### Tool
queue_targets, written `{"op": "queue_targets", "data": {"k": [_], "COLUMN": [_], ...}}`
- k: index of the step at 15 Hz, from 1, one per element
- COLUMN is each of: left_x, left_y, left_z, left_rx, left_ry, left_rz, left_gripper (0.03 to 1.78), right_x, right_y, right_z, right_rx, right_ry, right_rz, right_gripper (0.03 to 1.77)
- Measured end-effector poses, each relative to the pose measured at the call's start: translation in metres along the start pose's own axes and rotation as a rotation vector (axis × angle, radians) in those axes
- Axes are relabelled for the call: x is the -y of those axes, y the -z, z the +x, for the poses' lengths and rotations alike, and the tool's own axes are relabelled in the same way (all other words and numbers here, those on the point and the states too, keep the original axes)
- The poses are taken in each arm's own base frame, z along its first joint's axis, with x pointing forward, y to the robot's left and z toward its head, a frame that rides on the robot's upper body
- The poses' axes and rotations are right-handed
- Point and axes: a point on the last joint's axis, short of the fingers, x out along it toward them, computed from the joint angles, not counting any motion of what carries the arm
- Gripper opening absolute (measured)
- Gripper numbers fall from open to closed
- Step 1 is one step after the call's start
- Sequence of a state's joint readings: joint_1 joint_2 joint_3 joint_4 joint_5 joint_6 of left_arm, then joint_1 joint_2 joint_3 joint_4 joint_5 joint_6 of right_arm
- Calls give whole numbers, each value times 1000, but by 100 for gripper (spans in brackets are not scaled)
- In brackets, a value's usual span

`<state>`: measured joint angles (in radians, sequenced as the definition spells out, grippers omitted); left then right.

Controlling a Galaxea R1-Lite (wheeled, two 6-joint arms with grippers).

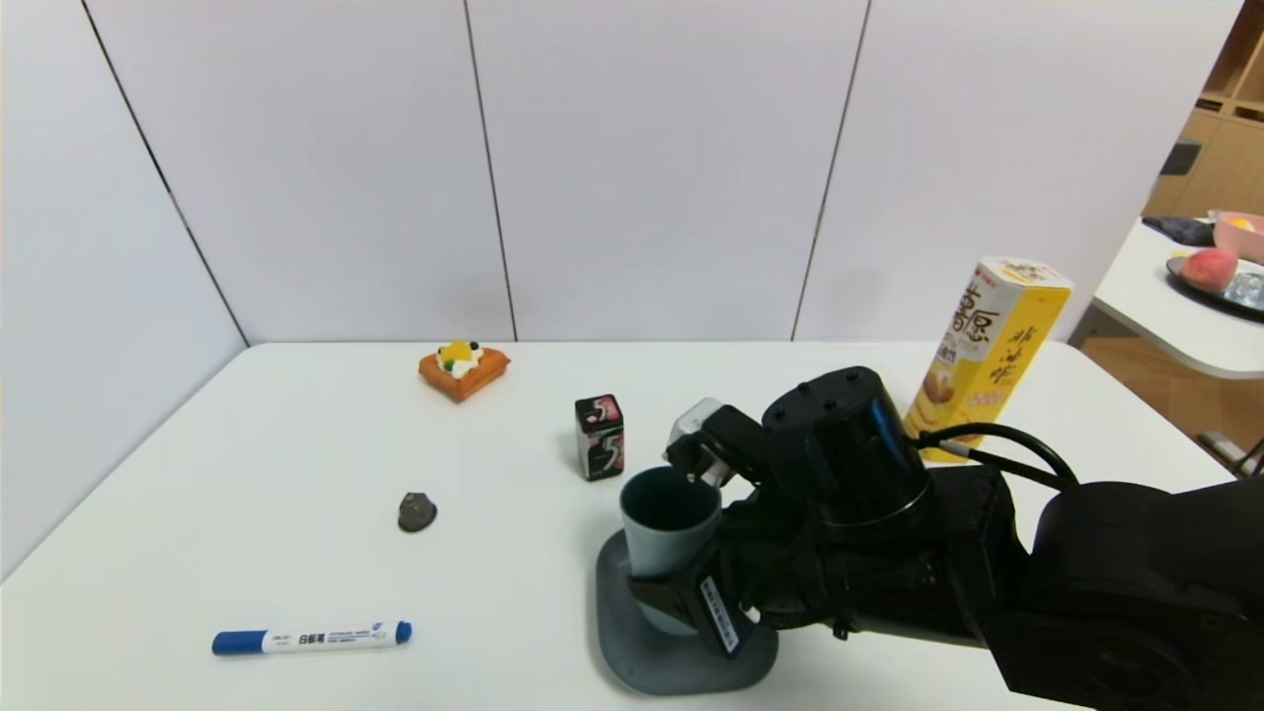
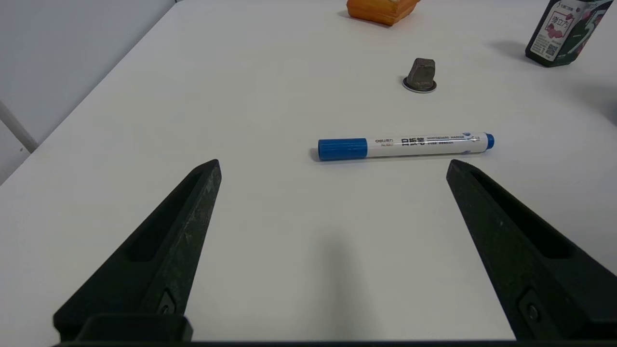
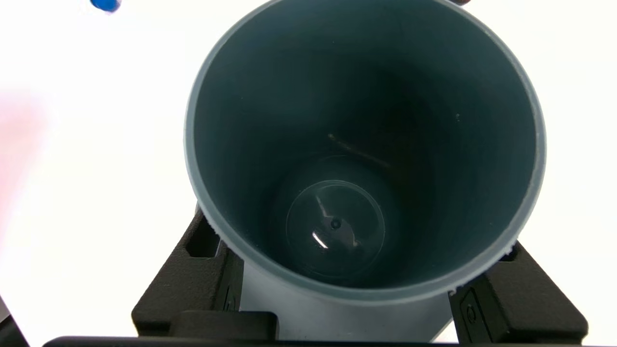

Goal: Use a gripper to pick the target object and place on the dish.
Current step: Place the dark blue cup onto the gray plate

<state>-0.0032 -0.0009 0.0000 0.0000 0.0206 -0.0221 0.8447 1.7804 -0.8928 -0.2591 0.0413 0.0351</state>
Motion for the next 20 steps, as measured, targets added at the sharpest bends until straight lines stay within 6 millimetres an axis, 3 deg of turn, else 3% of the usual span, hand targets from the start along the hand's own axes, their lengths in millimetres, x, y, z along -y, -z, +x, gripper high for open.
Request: {"op": "queue_targets", "data": {"k": [20], "left_x": [0], "left_y": [0], "left_z": [0], "left_rx": [0], "left_ry": [0], "left_rz": [0], "left_gripper": [169], "right_x": [3], "right_y": [8], "right_z": [9], "right_rx": [37], "right_ry": [37], "right_rz": [-3], "right_gripper": [110]}}
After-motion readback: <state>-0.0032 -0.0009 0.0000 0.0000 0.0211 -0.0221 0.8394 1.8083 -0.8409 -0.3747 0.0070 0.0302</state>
